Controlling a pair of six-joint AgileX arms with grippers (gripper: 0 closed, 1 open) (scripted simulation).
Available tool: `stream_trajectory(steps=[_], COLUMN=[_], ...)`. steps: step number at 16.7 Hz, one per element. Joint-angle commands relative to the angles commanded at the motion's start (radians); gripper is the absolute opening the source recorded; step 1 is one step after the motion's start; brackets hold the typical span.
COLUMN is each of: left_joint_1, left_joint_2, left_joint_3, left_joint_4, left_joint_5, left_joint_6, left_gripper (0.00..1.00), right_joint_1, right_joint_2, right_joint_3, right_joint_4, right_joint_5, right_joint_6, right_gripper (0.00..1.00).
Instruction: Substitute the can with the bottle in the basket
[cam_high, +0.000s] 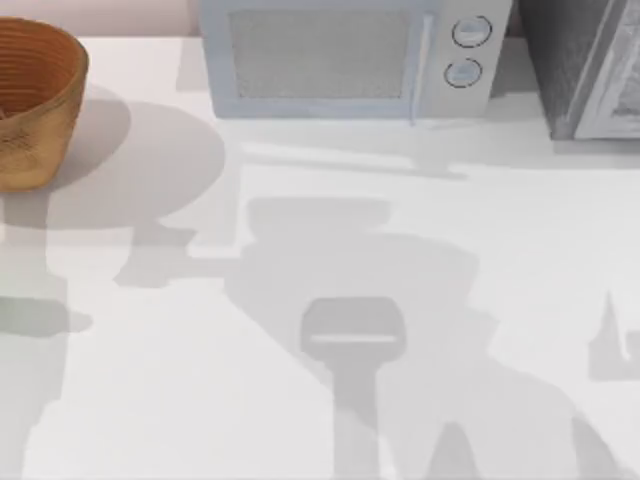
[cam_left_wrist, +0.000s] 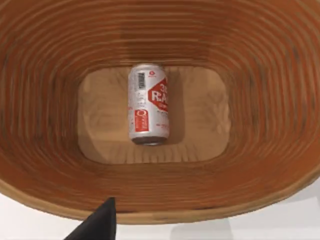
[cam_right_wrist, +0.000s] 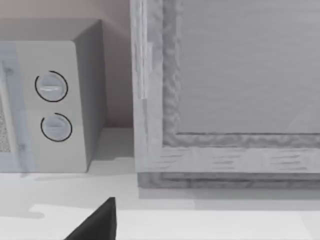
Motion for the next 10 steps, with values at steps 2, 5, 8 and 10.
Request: stream_trajectory(steps=[2, 5, 8, 10], left_joint_1=[0.018, 0.041, 0.057, 0.065], left_joint_2=[0.194, 0.46, 0.678, 0.789], left_joint_3=[0.198, 0.467, 0.686, 0.795], left_joint_4=[-0.1, -0.236, -0.348, -0.404], left_joint_5=[0.024, 0.059, 0.089, 0.106], left_joint_6=[0.015, 0.034, 0.047, 0.054], left_gripper=[1.0, 1.0, 1.0, 1.0], right_joint_1=[0.0, 0.0, 0.0, 0.0], right_joint_2=[0.0, 0.0, 0.0, 0.0], right_joint_3=[0.0, 0.0, 0.0, 0.0], right_joint_4=[0.0, 0.0, 0.0, 0.0], right_joint_5=[0.0, 0.0, 0.0, 0.0], right_joint_6=[0.0, 0.0, 0.0, 0.0], right_gripper=[1.0, 1.0, 1.0, 1.0])
